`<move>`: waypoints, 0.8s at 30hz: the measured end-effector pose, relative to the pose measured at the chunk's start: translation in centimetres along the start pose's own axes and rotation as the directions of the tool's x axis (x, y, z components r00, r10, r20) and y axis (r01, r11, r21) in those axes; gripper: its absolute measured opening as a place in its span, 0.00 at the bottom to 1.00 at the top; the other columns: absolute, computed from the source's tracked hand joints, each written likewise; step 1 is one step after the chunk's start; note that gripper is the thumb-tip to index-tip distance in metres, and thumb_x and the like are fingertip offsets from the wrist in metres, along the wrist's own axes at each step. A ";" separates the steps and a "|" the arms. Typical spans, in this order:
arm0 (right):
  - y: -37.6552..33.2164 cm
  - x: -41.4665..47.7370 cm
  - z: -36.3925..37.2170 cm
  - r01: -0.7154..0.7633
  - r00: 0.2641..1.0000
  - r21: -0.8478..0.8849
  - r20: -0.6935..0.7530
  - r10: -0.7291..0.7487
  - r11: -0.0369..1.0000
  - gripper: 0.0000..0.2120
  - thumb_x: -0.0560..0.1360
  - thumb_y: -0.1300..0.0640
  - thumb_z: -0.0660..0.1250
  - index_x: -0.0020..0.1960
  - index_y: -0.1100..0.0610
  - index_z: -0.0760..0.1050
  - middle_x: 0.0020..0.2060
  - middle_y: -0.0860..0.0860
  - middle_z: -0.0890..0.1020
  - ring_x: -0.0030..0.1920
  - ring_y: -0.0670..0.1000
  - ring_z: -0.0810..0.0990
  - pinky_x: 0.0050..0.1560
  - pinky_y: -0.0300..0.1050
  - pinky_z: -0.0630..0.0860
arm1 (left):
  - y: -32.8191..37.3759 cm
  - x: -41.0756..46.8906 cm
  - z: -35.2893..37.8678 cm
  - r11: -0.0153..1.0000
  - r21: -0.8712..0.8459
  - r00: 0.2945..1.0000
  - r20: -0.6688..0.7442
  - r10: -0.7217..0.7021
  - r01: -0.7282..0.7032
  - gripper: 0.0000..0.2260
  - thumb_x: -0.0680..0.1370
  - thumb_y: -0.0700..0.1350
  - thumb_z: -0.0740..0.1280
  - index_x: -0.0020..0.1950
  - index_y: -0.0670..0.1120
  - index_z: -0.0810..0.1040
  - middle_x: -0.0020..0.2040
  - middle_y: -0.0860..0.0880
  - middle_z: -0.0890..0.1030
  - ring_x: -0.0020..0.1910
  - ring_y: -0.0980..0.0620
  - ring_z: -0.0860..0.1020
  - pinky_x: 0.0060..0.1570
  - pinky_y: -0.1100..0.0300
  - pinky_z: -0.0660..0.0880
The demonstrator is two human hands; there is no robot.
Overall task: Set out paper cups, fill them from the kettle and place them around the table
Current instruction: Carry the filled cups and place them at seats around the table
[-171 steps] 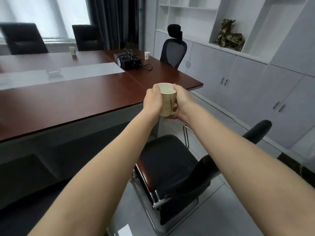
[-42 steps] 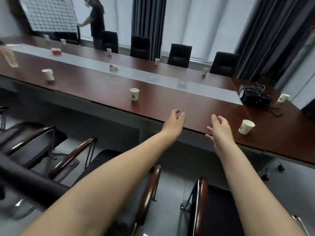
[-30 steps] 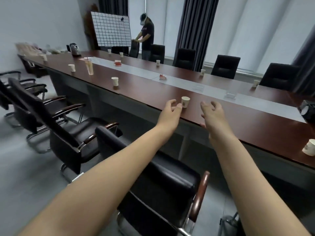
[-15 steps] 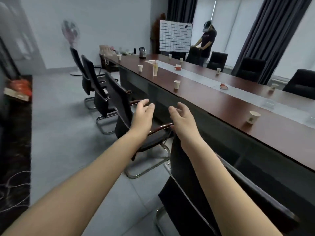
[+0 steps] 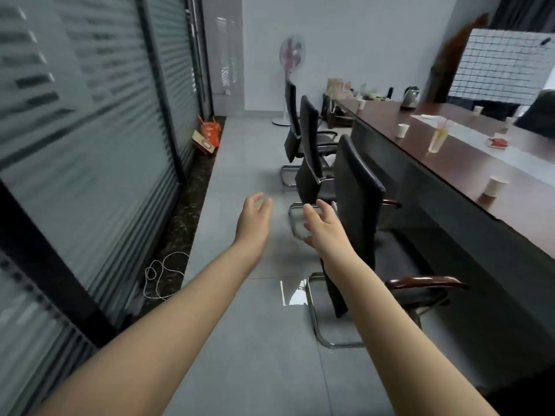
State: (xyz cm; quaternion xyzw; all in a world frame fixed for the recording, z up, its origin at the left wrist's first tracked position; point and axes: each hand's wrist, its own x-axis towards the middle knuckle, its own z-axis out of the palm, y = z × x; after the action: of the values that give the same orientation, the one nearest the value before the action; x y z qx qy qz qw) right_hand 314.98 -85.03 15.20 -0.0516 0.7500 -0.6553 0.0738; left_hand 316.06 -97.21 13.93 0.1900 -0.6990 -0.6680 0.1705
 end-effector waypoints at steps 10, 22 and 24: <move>-0.3 18.7 8.0 -0.047 0.980 -0.022 0.194 0.050 0.999 0.27 0.80 0.49 0.57 0.76 0.55 0.54 0.69 0.53 0.68 0.68 0.53 0.69 0.69 0.55 0.66 | -0.4 15.8 -2.0 0.997 0.023 0.978 -0.198 -0.066 0.072 0.19 0.81 0.49 0.58 0.71 0.48 0.65 0.68 0.49 0.72 0.65 0.52 0.71 0.67 0.50 0.68; 1.8 40.2 16.4 -0.118 0.940 -0.127 0.305 0.152 0.985 0.29 0.80 0.46 0.56 0.77 0.52 0.52 0.72 0.52 0.66 0.70 0.53 0.67 0.70 0.55 0.66 | -3.9 37.6 -3.5 0.989 0.014 0.968 -0.209 -0.138 0.144 0.18 0.82 0.49 0.57 0.72 0.48 0.66 0.69 0.48 0.71 0.67 0.52 0.69 0.68 0.53 0.66; 1.6 45.4 18.7 -0.129 0.935 -0.127 0.314 0.163 0.983 0.30 0.79 0.44 0.57 0.77 0.52 0.52 0.72 0.52 0.65 0.70 0.53 0.66 0.70 0.55 0.65 | -4.1 43.4 -3.5 0.986 0.018 0.968 -0.195 -0.156 0.163 0.19 0.82 0.50 0.57 0.72 0.47 0.66 0.69 0.48 0.70 0.67 0.51 0.69 0.68 0.52 0.66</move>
State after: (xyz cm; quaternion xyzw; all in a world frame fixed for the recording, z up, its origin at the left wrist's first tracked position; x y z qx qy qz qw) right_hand 273.64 -110.95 9.23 -0.1059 0.7628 -0.5905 0.2413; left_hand 280.15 -121.82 9.35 0.3123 -0.6730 -0.6459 0.1799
